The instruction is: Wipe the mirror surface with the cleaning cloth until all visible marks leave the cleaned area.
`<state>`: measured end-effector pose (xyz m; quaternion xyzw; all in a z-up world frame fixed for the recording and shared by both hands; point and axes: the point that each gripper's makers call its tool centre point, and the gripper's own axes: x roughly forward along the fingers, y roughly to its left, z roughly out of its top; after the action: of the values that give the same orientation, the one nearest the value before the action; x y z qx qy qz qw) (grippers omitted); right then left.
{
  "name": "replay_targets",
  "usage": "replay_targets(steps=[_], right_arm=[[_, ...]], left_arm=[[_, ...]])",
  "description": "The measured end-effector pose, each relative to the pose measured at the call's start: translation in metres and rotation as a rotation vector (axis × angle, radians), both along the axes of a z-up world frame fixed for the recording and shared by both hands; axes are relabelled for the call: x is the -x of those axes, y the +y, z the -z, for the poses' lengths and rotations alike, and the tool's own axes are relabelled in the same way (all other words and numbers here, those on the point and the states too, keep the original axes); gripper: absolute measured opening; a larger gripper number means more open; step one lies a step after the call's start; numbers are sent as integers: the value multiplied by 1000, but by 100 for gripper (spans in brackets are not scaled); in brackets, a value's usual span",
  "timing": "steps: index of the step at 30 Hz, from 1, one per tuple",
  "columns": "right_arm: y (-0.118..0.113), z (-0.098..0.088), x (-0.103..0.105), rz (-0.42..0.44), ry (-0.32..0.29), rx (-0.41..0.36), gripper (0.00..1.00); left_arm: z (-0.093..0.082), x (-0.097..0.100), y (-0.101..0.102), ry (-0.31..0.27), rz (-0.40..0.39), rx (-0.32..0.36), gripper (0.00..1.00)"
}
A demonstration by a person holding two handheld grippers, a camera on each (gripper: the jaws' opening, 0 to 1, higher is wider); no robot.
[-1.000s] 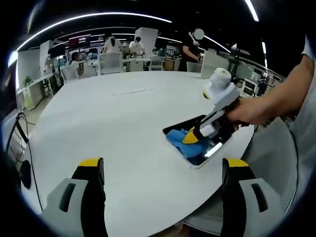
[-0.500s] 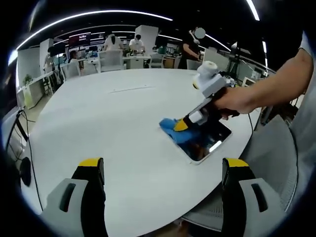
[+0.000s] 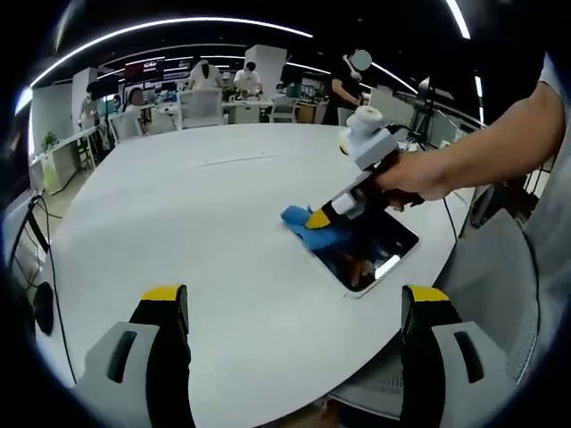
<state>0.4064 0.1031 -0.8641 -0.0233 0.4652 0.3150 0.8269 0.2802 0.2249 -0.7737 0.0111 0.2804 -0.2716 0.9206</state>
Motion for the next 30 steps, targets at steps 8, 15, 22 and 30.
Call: replay_targets(steps=[8,15,22,30], right_arm=[[-2,1,0,-8,-13,-13,0],[-10,1,2,4,-7,-14,0],[-15,0,2,18,-3,-9,0],[-25,1,1,5,-22,23,0]], left_arm=[[1,1,2,2,-4,2,99],[1,1,-3,1,8,2,99],[-2,-1,-3,-4,14,0,99],[-2,-3,-3,-6,19,-5,99]])
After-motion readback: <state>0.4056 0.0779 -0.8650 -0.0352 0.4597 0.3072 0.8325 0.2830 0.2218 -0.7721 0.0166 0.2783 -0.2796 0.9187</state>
